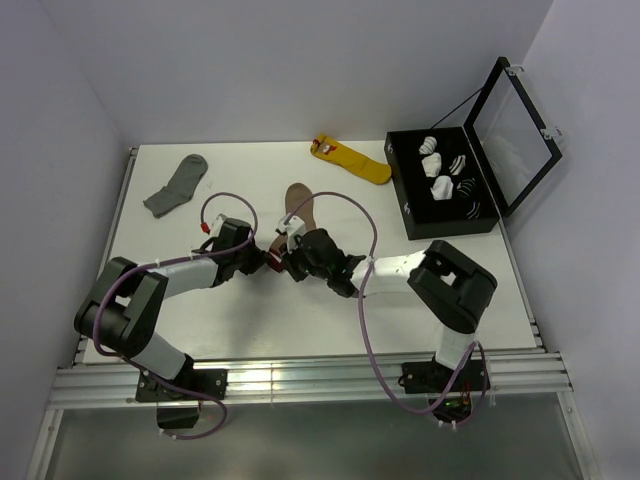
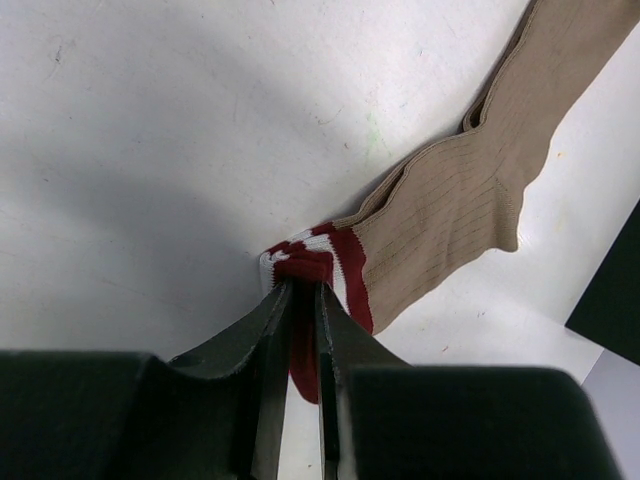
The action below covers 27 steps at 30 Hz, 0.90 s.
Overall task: Roll the socks
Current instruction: Roll the sock at the center of the board.
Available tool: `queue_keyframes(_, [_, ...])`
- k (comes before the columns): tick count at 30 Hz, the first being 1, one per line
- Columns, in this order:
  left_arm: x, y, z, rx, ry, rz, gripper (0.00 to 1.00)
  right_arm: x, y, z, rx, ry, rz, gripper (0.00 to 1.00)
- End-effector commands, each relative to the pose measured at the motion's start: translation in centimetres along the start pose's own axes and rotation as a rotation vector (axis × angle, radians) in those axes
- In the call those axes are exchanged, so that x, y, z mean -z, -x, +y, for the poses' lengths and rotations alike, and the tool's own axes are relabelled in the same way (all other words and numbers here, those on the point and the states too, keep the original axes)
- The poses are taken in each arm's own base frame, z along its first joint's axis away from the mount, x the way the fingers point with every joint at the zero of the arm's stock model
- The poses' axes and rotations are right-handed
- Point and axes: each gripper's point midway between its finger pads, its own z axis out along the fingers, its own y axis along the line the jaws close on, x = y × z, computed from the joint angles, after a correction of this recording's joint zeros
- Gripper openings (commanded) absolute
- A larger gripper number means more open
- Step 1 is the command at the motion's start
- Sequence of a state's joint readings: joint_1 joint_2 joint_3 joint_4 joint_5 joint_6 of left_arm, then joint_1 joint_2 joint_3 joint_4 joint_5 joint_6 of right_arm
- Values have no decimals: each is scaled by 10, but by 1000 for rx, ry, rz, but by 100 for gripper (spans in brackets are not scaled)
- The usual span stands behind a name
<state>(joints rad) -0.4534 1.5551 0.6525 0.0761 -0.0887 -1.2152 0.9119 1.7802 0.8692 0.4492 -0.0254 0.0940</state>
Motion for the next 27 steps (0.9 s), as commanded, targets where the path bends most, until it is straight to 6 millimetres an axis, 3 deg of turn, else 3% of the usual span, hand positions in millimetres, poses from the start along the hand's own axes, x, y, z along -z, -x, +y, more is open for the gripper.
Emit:
queue_keyframes(1, [-3,-11,37,-51,139,36,20,8,34,12,15,49,-93,15])
queue_keyframes(5, [-4,-12,36,-51,137,40,20,0,37,27,1,118,-77,13])
queue_keyframes(12, [-2,-11,35,-54,138,37,20,-17,18,30,-40,143,-27,11])
queue_keyframes(20, [-3,-12,38,-62,145,42,19,-26,-7,-1,-140,107,22,11])
queue_keyframes(27, [-2,-11,38,-69,148,38,19,-27,-17,-19,-226,105,53,11])
